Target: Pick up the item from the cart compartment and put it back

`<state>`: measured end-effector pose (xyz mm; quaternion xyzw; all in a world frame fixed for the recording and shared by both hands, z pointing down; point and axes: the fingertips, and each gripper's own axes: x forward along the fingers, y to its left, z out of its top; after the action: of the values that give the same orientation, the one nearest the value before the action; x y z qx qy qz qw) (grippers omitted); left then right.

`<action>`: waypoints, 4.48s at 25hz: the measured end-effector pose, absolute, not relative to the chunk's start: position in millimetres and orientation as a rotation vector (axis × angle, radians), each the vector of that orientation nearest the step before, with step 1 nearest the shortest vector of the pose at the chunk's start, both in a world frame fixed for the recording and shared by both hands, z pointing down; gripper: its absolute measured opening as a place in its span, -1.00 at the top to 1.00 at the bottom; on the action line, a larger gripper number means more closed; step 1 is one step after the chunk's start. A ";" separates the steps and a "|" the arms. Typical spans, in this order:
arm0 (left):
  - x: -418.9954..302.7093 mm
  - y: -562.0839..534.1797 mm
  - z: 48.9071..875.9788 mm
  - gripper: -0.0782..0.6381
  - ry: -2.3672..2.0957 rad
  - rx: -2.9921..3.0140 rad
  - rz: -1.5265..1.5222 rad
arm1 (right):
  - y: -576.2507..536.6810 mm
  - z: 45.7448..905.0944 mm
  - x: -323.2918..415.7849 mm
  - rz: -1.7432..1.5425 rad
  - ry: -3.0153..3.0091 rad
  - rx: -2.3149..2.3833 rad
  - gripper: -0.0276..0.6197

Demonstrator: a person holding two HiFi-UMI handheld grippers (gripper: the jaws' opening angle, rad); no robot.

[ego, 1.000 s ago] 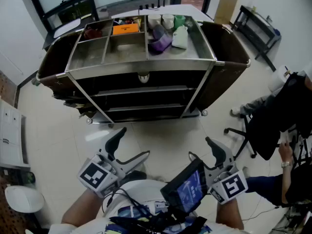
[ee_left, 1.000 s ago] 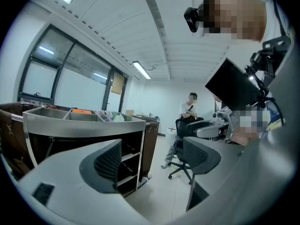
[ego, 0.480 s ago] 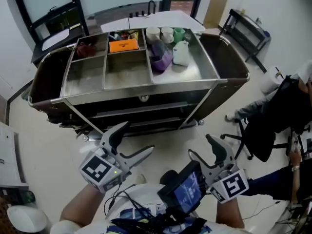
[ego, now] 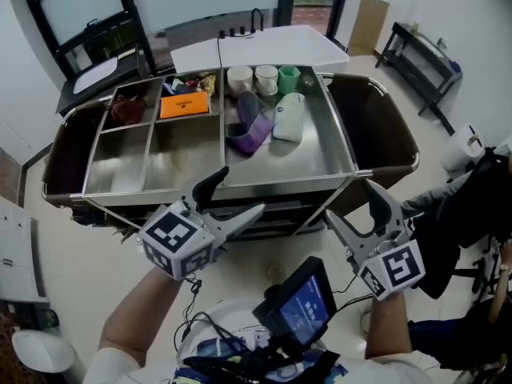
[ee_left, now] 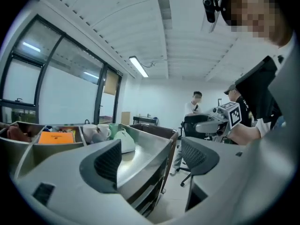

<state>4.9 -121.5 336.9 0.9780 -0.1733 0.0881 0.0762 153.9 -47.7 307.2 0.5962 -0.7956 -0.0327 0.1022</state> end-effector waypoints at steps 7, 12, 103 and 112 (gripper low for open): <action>133.6 -204.0 367.3 -0.39 -0.463 2.843 0.509 | -100.5 317.3 229.0 -0.039 -2.454 1.665 -0.25; 192.8 -264.2 403.3 -0.47 -0.564 2.754 0.712 | -123.6 326.0 264.0 -0.014 -2.528 1.621 -0.25; -180.4 -341.6 302.4 0.45 -1.349 2.598 0.635 | -199.5 321.0 131.3 -0.019 -2.716 1.299 -0.25; -225.8 -495.4 388.5 0.45 -1.267 2.431 0.764 | -218.1 328.3 82.6 0.023 -2.582 1.458 -0.25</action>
<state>-225.8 -495.4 388.5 0.8450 -0.4403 0.2654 0.1474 82.6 -218.1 328.3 0.4898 -0.8674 0.0079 0.0879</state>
